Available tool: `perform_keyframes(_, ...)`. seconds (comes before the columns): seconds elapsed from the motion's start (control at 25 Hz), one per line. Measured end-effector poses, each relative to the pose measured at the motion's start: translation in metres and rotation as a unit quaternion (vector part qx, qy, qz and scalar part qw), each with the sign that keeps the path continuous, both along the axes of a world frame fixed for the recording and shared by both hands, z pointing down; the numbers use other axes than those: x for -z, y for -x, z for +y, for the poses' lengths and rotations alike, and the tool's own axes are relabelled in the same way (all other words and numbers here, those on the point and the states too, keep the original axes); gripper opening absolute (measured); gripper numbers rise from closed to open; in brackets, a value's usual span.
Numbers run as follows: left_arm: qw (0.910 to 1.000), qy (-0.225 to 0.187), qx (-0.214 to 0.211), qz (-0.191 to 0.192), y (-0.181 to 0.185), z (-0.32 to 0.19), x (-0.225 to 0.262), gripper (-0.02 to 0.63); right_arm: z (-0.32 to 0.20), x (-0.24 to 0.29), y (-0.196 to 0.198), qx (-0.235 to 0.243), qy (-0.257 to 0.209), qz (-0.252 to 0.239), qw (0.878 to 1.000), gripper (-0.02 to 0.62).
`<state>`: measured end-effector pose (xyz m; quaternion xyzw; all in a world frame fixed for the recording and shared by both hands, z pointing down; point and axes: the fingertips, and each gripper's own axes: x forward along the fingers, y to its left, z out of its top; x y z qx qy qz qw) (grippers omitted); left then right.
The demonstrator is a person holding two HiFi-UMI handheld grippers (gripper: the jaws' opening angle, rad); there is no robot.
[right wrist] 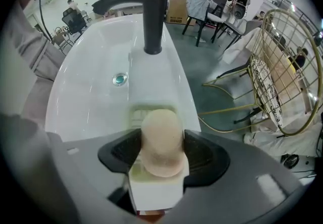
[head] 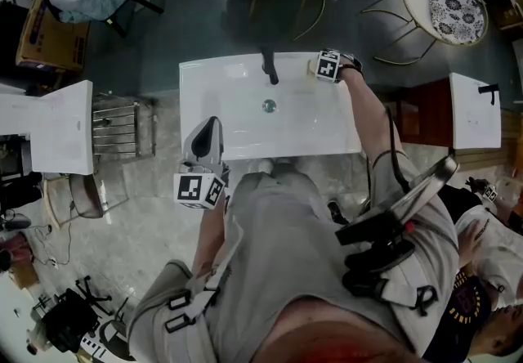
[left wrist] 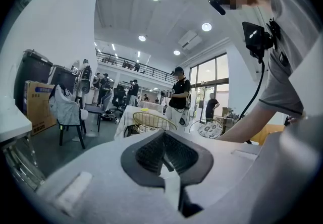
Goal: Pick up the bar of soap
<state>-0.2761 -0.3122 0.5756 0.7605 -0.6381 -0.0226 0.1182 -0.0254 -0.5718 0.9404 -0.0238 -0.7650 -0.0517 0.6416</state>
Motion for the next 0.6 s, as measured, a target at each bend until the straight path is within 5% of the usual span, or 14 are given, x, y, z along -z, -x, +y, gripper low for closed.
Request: perform_keyframes(0.6, 0.9998, -0.019, 0.002, 0.003, 0.014, -0.003, 0.011, 0.000, 0.004, 0.018, -0.012, -0.028, -0.034, -0.017, 0.999, 0.262)
